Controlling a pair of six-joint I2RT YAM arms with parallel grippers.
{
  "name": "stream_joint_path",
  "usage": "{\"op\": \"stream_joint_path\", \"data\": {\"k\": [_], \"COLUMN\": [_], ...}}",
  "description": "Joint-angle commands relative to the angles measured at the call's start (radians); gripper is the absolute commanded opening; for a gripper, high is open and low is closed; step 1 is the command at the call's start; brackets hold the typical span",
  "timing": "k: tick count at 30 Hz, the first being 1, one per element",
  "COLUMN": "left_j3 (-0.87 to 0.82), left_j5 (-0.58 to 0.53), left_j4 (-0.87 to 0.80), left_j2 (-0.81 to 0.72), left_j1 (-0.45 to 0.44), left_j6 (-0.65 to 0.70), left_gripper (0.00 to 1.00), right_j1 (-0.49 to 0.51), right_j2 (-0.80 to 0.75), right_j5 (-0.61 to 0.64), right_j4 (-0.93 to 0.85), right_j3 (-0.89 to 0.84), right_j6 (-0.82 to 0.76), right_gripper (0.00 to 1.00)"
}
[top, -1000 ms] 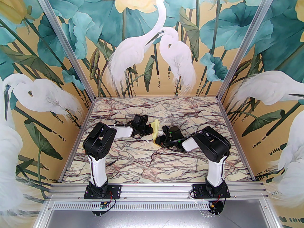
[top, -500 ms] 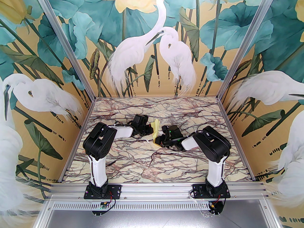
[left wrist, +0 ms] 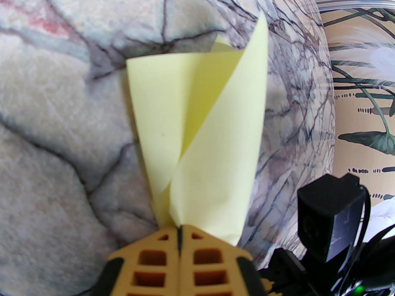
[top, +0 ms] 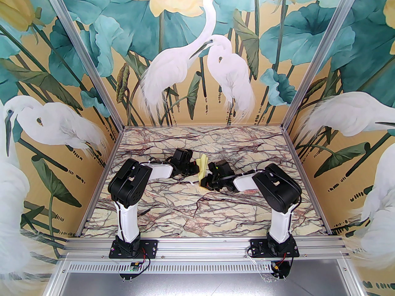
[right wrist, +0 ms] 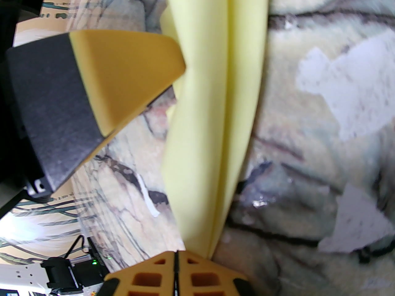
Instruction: Fold a paper plane with a square sheet of paper (fold left side to right side)
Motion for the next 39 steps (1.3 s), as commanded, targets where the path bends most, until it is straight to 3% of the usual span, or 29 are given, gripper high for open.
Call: {"op": "stream_joint_path", "data": {"k": [1,9,22,26,30,39], "left_j3": [0.007,0.010,0.016,0.016,0.017,0.015], "left_j5": [0.010,0.012,0.006,0.007,0.009,0.009], "left_j4": [-0.011,-0.012,-0.021,-0.021,-0.021,-0.021], "left_j2": [0.026,0.026,0.031,0.031,0.031,0.031], "left_j1": [0.006,0.006,0.006,0.006,0.006,0.006], "left_j6": [-0.003,-0.005,-0.002,-0.003,-0.003,-0.002], "left_gripper": [0.04,0.04,0.04,0.04,0.04,0.04], "right_j1": [0.013,0.029,0.031,0.030,0.026,0.016], "right_j2": [0.018,0.032,-0.156,-0.167,-0.140,-0.073], "right_j5": [0.140,0.210,0.157,0.150,0.151,0.105], "right_j4": [-0.181,-0.324,-0.249,-0.240,-0.218,-0.124], "right_j3": [0.018,0.078,0.040,0.030,0.017,0.002], "right_j6": [-0.061,-0.095,-0.102,-0.090,-0.070,-0.022], "right_gripper": [0.07,0.07,0.13,0.11,0.00,0.00]}}
